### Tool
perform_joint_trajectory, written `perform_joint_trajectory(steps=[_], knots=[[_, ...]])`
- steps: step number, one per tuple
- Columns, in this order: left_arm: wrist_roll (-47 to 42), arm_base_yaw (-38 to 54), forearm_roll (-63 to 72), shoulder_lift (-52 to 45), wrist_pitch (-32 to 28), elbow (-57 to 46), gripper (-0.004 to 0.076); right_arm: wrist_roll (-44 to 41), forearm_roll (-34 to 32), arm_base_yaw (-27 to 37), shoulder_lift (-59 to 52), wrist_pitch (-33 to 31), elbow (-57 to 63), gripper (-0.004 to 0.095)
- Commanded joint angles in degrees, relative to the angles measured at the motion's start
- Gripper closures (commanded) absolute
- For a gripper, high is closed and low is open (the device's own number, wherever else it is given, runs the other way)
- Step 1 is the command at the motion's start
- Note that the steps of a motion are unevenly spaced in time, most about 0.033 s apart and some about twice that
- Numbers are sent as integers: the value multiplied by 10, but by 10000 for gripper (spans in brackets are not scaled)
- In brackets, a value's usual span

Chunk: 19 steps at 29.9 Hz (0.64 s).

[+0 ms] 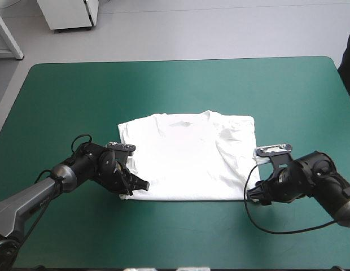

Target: Fold the cloth

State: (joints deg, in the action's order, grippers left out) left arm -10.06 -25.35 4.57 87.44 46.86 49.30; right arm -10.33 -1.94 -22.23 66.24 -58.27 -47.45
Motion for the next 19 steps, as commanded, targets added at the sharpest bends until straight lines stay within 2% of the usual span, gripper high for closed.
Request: perform_joint_trajectory(steps=[1,15,17,19], knots=[[-4,-1,-26,20,-67,-10,734,10,24,4,22,66,-11,293],[-3,-1,-28,20,-56,-10,734,14,25,4,177,121,-10,298],[-3,-1,-28,20,-56,-10,734,14,26,4,192,121,-10,316],[-3,-1,-27,20,-56,-10,734,18,37,4,204,121,-6,374]])
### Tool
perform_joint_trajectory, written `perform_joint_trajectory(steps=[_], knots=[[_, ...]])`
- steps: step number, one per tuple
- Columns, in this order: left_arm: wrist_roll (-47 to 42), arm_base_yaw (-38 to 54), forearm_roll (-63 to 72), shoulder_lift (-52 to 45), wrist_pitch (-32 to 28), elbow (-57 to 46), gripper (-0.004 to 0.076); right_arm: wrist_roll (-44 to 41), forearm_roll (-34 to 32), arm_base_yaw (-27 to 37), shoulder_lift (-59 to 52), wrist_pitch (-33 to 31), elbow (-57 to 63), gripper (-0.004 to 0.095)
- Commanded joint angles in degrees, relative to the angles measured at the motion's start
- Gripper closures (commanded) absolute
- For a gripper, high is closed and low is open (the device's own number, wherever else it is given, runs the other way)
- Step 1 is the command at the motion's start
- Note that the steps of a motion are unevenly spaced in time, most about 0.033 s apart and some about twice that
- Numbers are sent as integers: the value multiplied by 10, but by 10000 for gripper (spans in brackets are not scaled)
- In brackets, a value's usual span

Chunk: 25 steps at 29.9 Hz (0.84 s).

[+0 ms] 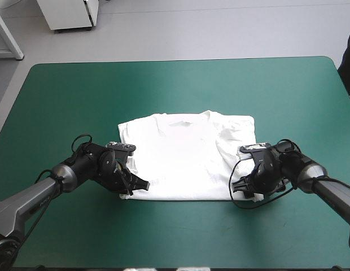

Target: Fold the cloth

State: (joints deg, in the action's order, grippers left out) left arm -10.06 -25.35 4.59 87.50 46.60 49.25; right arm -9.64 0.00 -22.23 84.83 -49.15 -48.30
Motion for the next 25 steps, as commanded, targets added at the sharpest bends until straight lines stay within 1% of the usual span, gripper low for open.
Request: perform_joint_trajectory(steps=[1,3,6,8,9,12,15,20,25], knots=[[-3,-1,-25,19,-53,-10,734,17,25,4,22,30,7,412],[-3,-1,-23,19,-53,-10,734,35,45,4,28,32,15,538],[-3,-1,-22,19,-54,-10,734,62,80,4,35,46,34,757],[-3,-1,-22,19,-55,-10,734,78,99,4,38,54,45,881],[-3,-1,-24,19,-57,-9,734,79,106,4,39,58,48,925],[-3,-1,-29,18,-57,-9,734,79,108,4,38,62,50,921],[-3,-1,-35,1,-37,-8,734,79,108,4,27,52,42,921],[-3,-1,-37,-68,-11,-8,734,75,103,4,-16,13,18,921],[-3,-1,-37,-140,30,-8,734,69,101,4,-69,-27,1,921]])
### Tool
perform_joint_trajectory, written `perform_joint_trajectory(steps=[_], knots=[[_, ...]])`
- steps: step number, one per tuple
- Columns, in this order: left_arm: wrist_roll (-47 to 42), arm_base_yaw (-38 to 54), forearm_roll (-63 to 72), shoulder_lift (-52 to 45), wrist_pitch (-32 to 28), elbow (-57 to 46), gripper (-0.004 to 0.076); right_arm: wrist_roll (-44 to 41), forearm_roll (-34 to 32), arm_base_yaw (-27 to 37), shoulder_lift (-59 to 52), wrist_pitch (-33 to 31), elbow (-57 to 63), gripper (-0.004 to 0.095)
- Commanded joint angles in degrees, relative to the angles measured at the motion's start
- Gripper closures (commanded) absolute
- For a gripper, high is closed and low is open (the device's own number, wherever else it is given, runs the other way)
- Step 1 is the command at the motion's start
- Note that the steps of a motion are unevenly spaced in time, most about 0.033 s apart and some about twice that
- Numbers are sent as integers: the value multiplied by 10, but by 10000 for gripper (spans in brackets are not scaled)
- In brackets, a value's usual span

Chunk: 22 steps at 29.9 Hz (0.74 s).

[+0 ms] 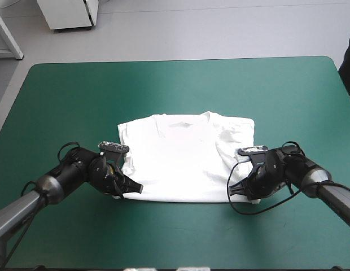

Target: Fold the cloth

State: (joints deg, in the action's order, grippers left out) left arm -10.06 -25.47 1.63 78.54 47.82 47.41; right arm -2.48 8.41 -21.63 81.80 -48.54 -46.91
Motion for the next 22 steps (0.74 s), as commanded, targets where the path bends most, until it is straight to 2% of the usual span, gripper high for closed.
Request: perform_joint_trajectory(steps=[1,8,13,19,22], knots=[[-3,0,-5,-64,24,11,734,-4,18,-1,-49,-39,-16,921],[-3,0,24,-136,44,11,734,-8,19,-1,-108,-89,-55,921],[-3,0,24,-147,39,27,734,-13,25,-1,-120,-92,-102,921],[-9,0,10,-147,-21,64,734,-19,20,-1,-120,-47,-157,921],[-26,0,-16,-142,-60,81,734,-27,-2,-1,-119,-15,-173,921]])
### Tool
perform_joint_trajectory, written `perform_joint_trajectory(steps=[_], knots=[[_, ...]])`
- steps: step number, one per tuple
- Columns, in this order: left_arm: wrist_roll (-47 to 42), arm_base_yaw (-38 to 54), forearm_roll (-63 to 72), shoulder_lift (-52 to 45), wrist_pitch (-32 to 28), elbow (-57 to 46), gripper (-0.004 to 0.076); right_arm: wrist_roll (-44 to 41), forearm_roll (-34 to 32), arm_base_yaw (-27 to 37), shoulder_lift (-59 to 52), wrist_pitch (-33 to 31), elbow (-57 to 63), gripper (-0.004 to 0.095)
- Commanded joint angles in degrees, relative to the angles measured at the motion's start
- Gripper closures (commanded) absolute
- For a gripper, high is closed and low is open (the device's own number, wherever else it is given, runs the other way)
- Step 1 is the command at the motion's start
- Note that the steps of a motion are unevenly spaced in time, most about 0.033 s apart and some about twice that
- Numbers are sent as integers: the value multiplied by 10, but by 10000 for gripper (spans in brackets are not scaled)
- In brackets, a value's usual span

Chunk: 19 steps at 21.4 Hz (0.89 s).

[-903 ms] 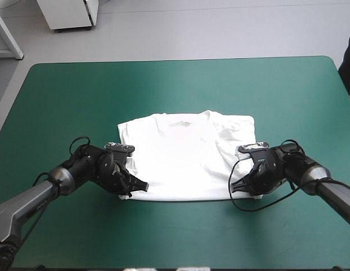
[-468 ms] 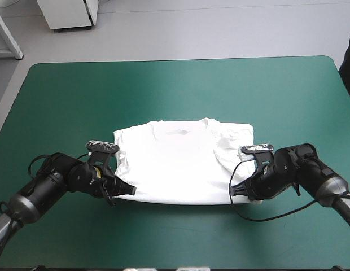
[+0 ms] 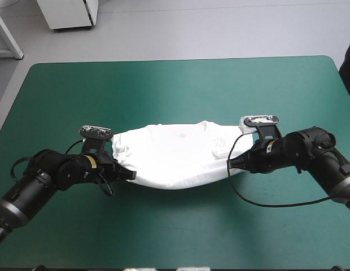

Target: Fold the cloth

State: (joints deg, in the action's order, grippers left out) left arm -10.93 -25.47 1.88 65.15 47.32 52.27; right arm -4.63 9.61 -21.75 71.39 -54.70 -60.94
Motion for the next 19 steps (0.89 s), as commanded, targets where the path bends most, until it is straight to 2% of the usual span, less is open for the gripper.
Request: perform_joint_trajectory(steps=[1,4,11,15,19], knots=[[-23,0,-30,-4,-66,39,734,-11,-21,0,-15,60,-35,921],[-58,7,-85,31,-115,66,734,-35,-60,0,-4,126,-46,921],[-61,52,-92,138,-197,121,734,-59,-118,4,115,208,-110,921],[-61,52,-89,191,-229,129,734,-57,-115,33,196,218,-169,921],[-61,52,-88,225,-243,129,734,-51,-119,35,233,214,-187,921]])
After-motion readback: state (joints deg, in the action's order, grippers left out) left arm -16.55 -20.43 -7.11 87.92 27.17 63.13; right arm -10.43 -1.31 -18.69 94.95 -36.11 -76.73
